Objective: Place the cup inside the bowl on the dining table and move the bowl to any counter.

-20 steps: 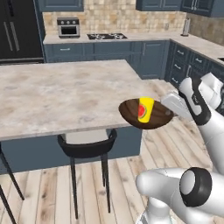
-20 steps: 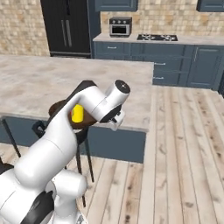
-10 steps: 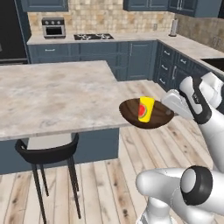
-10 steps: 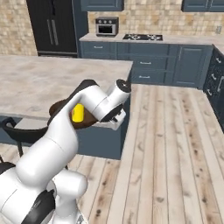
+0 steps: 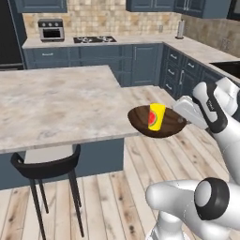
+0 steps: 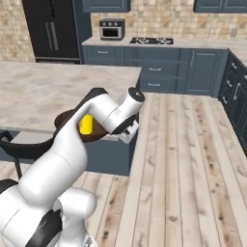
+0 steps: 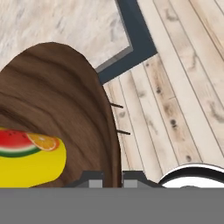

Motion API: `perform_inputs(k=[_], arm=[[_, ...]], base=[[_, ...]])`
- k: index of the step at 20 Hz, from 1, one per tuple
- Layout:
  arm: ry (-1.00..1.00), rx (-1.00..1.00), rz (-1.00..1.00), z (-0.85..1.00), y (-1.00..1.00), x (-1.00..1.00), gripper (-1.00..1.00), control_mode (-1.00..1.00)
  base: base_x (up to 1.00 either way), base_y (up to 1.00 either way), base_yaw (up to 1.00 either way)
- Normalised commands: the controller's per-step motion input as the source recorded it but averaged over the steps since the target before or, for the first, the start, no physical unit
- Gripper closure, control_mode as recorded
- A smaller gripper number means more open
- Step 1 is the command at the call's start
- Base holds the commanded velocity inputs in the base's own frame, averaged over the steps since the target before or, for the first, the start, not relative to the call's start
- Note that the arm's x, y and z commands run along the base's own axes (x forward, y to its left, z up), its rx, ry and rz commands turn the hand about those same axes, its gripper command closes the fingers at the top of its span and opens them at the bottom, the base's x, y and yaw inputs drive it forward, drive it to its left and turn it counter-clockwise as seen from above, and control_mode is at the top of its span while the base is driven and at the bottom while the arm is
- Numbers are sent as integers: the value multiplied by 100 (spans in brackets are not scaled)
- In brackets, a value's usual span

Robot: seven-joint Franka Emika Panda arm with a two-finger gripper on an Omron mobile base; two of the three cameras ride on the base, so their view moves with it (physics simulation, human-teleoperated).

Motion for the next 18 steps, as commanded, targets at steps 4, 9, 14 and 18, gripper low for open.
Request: perform_inputs(k=[4, 9, 14, 18], arm=[[0, 0, 0, 0, 0, 0, 100, 100], [0, 0, 0, 0, 0, 0, 100, 100], [0, 0, 0, 0, 0, 0, 100, 100], [0, 0, 0, 0, 0, 0, 100, 100]], base=[[46, -22, 3], [67, -1, 0], [71, 0, 0], [79, -5, 0]])
